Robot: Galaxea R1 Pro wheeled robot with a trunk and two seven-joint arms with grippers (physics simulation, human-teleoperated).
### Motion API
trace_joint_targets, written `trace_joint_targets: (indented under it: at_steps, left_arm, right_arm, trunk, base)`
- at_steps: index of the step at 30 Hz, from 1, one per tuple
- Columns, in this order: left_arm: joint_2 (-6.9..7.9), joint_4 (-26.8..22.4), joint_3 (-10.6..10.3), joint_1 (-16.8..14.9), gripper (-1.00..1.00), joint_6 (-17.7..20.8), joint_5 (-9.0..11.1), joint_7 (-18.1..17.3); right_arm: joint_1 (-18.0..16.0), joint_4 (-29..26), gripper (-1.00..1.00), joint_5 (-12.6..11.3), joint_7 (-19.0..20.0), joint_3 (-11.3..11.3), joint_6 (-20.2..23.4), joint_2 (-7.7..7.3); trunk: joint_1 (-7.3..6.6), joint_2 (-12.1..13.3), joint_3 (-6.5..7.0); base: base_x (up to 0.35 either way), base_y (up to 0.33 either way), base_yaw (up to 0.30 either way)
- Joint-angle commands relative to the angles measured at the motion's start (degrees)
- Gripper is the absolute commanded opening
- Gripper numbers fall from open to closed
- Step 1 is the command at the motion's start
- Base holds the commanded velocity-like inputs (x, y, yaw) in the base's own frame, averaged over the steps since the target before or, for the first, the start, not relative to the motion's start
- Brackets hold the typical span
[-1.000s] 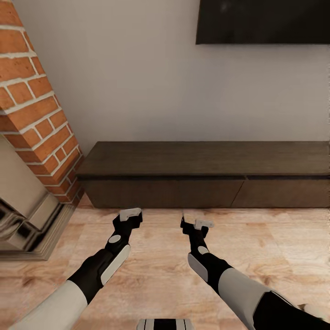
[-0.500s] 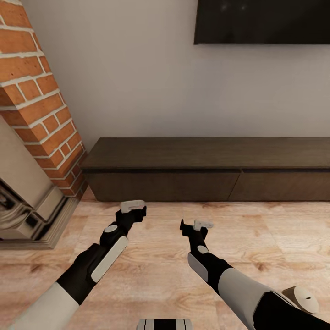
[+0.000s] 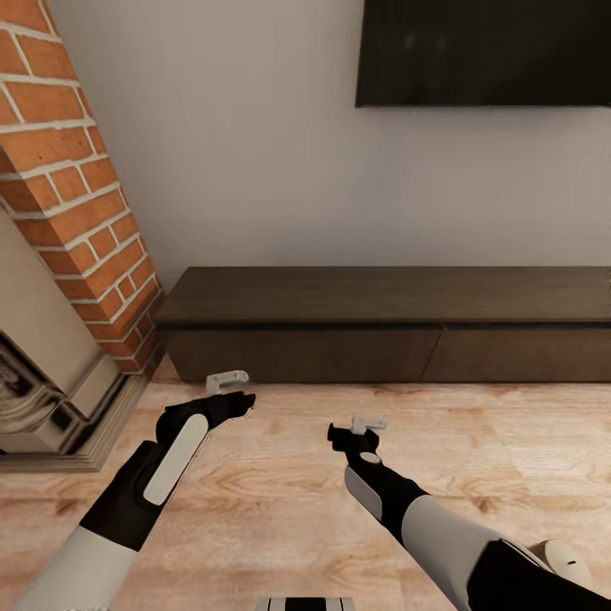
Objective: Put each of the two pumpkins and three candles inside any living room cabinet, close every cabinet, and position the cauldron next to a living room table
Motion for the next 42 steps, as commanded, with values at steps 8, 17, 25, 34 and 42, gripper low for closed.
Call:
trace_joint_targets:
  at_steps: [8, 17, 25, 34, 42]
  left_arm:
    - [-0.09, -0.1, 4.5, 0.0, 1.0, 3.4, 0.9, 0.6]
    - [0.01, -0.2, 4.6, 0.0, 1.0, 7.6, 5.7, 0.6]
    - [0.17, -0.2, 4.6, 0.0, 1.0, 8.1, 6.1, 0.6]
    - [0.14, -0.2, 4.6, 0.0, 1.0, 8.1, 6.1, 0.6]
    - [0.15, -0.2, 4.6, 0.0, 1.0, 8.1, 6.3, 0.6]
  right_arm:
    - [0.0, -6.7, 1.0, -0.6, -0.5, 0.1, 6.1, -0.19]
    - [0.0, -8.9, 1.0, -0.5, -0.5, -2.8, 12.3, -0.13]
    - [0.0, -8.9, 1.0, -0.3, -0.3, -10.1, 15.1, -0.28]
    - [0.0, -8.9, 1.0, -0.2, -0.1, -10.4, 15.2, -0.29]
    - [0.0, -8.9, 1.0, -0.3, 0.1, -10.3, 15.1, -0.29]
  trunk:
    - [-0.21, 0.1, 1.73]
    - [-0.45, 0.2, 3.72]
    - [-0.65, 0.3, 5.5]
    - [-0.88, 0.4, 7.49]
    - [-1.09, 0.5, 9.26]
  base:
    - [0.0, 0.0, 0.0]
    - [0.0, 0.0, 0.0]
    - [-0.021, 0.0, 0.0]
    - [-0.292, 0.0, -0.059]
    - [-0.326, 0.0, -0.278]
